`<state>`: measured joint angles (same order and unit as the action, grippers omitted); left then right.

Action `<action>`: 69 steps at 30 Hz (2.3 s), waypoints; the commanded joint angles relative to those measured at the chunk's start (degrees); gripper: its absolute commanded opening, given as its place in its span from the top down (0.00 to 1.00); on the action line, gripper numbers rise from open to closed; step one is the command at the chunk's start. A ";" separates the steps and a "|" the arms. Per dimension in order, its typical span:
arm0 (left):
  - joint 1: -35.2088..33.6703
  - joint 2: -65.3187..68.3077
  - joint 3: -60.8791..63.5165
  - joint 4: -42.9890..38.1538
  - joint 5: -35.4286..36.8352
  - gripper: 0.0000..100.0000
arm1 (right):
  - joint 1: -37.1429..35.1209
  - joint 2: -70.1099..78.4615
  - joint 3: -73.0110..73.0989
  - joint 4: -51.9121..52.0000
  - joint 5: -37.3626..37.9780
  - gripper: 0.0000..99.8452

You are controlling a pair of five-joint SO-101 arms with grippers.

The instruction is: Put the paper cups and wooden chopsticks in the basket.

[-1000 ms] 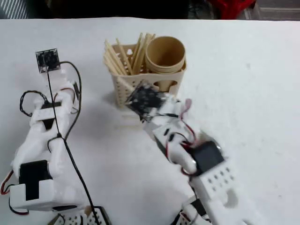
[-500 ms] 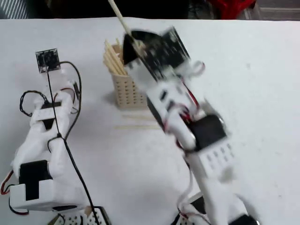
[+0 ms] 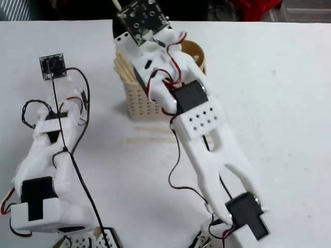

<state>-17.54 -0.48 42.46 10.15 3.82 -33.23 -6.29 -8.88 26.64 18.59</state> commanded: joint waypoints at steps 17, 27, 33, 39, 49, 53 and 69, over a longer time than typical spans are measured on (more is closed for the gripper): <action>0.84 -0.22 -3.25 -0.26 0.09 0.91 | -0.75 -9.10 -2.99 39.25 0.00 0.93; 0.75 -0.22 -3.08 -0.26 0.09 0.91 | 0.22 -16.57 -1.58 68.62 13.71 0.81; 0.75 -0.22 -3.08 -0.26 0.09 0.91 | 5.85 -17.10 18.55 68.09 28.31 0.81; 0.75 -0.22 -2.99 -0.26 0.09 0.91 | 12.88 -16.57 43.16 44.35 37.71 0.81; 0.75 -0.22 -3.08 -0.26 0.09 0.91 | 19.12 -16.40 62.15 16.84 45.63 0.81; 0.75 -0.22 -3.08 -0.26 0.09 0.91 | 22.55 -12.62 60.04 14.11 45.80 0.81; 0.75 -0.22 -3.08 -0.26 0.09 0.91 | 23.96 10.59 48.88 5.14 45.80 0.81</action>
<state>-17.54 -0.48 42.46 10.15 3.82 -9.85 1.89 43.08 34.73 63.87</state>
